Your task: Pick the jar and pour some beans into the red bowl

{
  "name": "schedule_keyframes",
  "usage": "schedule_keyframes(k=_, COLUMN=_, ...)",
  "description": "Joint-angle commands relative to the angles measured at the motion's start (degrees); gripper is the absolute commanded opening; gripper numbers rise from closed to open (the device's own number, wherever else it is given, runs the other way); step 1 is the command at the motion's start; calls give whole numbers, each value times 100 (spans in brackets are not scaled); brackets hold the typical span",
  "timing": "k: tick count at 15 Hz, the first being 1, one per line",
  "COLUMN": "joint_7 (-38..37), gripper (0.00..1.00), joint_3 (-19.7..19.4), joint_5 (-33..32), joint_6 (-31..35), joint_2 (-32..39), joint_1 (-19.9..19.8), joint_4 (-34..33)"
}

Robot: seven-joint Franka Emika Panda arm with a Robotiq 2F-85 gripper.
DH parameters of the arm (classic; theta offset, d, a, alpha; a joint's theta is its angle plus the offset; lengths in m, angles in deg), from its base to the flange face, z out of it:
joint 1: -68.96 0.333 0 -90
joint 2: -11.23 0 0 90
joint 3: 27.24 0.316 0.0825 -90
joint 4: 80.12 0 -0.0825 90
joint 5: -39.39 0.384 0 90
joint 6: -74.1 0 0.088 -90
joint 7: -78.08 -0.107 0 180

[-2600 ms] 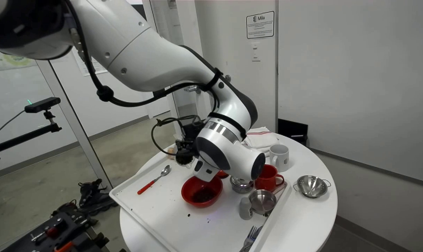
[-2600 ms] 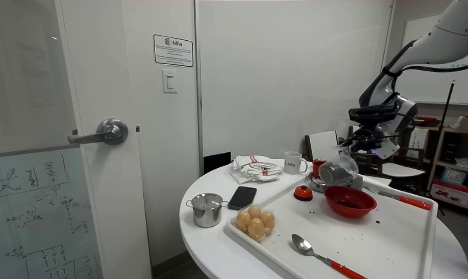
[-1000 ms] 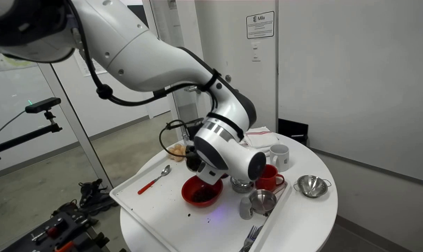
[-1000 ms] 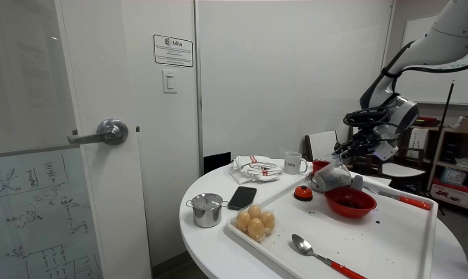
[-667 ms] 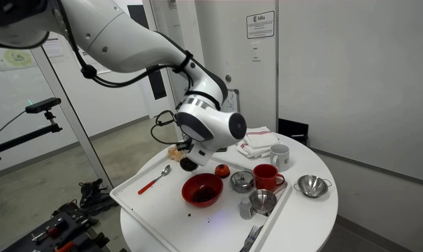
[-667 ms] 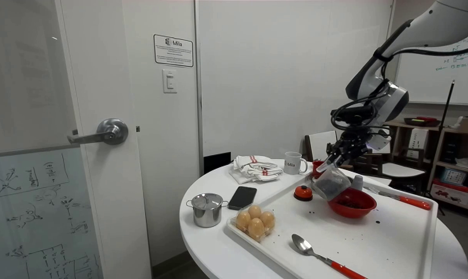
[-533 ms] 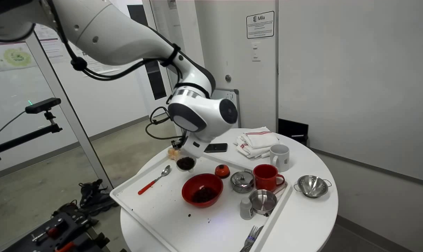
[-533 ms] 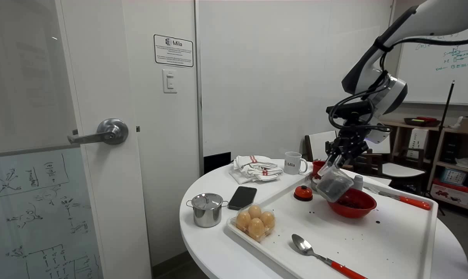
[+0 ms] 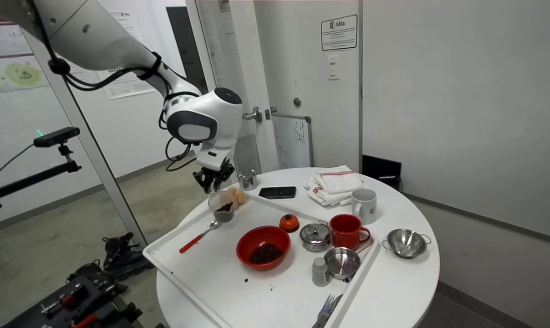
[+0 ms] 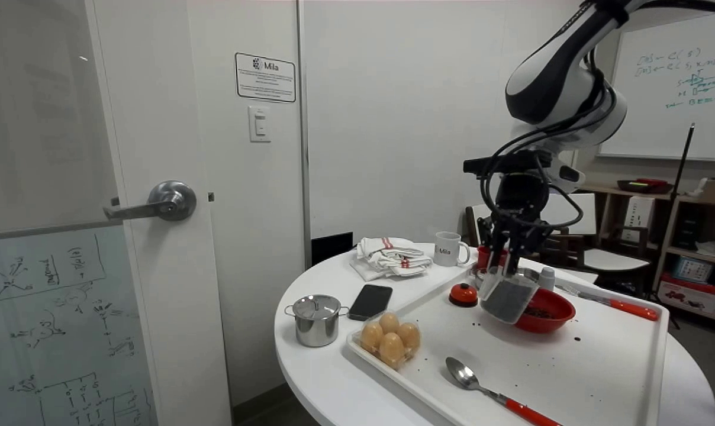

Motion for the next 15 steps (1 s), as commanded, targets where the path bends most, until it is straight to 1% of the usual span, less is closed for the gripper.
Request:
schedule_keyframes(k=1, joint_7=-1245, gripper=10, joint_3=282, joint_5=-894, joint_6=1207, joint_2=219, joint_1=423, joint_4=142)
schedule_keyframes(k=3, joint_7=-2027, gripper=10, joint_3=278, joint_5=-1592, joint_6=1719, joint_2=449, joint_1=652, joint_4=167)
schedule_keyframes(k=4, joint_7=-2444, gripper=10, joint_3=216, joint_5=-1981, joint_6=1923, joint_2=583, joint_1=759, joint_4=172)
schedule_keyframes(k=5, joint_7=-2964, gripper=10, joint_3=114, joint_5=-2418, joint_6=2060, joint_2=643, joint_1=950, joint_4=189)
schedule_keyframes(k=6, joint_7=-3302, gripper=10, joint_3=-293, joint_5=-2617, joint_6=2078, joint_2=794, joint_1=1356, joint_4=137)
schedule_keyframes(k=9, joint_7=-4475, gripper=10, joint_3=-993, joint_5=-3470, joint_6=1819, joint_2=1145, joint_1=1975, joint_4=-9)
schedule_keyframes(k=10, joint_7=-4921, gripper=11, joint_3=-838, joint_5=-3981, joint_6=1640, joint_2=1207, joint_1=1775, joint_4=-52)
schedule_keyframes(k=11, joint_7=-5139, gripper=11, joint_3=-872, joint_5=-4177, joint_6=1465, joint_2=1243, joint_1=1806, joint_4=-97)
schedule_keyframes(k=12, joint_7=-5106, gripper=52, joint_3=-673, joint_5=-4274, joint_6=1273, joint_2=1184, joint_1=1613, joint_4=-95)
schedule_keyframes(k=13, joint_7=-5131, gripper=55, joint_3=-542, joint_5=-4358, joint_6=1113, joint_2=1151, joint_1=1492, joint_4=-105)
schedule_keyframes(k=15, joint_7=-4910, gripper=66, joint_3=-233, joint_5=-4323, joint_6=872, joint_2=1025, joint_1=1184, joint_4=-95)
